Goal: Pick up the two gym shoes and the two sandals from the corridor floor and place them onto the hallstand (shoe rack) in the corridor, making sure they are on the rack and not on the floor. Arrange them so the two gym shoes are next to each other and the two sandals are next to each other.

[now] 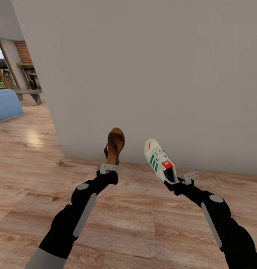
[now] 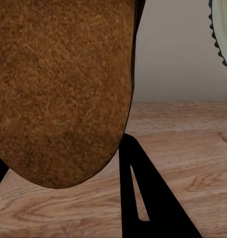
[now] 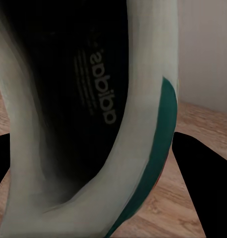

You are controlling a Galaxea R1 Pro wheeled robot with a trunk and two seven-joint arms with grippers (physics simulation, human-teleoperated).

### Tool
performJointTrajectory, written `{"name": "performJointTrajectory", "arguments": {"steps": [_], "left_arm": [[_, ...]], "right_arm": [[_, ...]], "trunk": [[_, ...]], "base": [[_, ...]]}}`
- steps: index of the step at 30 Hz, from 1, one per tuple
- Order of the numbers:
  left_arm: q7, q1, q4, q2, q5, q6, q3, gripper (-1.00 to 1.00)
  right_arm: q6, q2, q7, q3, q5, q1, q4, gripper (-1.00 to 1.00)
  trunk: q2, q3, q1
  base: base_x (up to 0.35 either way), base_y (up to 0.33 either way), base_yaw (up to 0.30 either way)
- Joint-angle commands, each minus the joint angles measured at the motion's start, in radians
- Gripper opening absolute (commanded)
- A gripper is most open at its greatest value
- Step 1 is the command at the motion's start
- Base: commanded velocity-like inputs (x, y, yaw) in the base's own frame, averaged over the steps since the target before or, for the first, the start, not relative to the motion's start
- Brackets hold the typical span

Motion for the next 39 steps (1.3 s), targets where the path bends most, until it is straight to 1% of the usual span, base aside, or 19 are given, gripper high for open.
{"name": "performJointTrajectory", "arguments": {"steps": [1,30,39], "left_arm": [[-0.002,0.0,-0.001,0.0,0.002,0.005,0.001,-1.0],[-0.002,0.0,-0.001,0.001,0.0,0.005,0.004,-1.0],[-0.002,0.0,-0.001,0.001,0.0,0.005,0.004,-1.0]], "right_arm": [[0.007,0.0,0.005,-0.001,0.0,-0.001,-0.001,-1.0],[0.007,0.0,0.005,-0.001,0.0,-0.001,-0.001,-1.0],[0.007,0.0,0.005,-0.001,0.0,-0.001,-0.001,-1.0]], "trunk": [[0.0,-0.001,0.0],[0.0,-0.001,0.0],[0.0,-0.001,0.0]], "base": [[0.0,0.314,-0.152],[0.0,0.313,-0.247],[0.131,0.303,-0.254]]}}
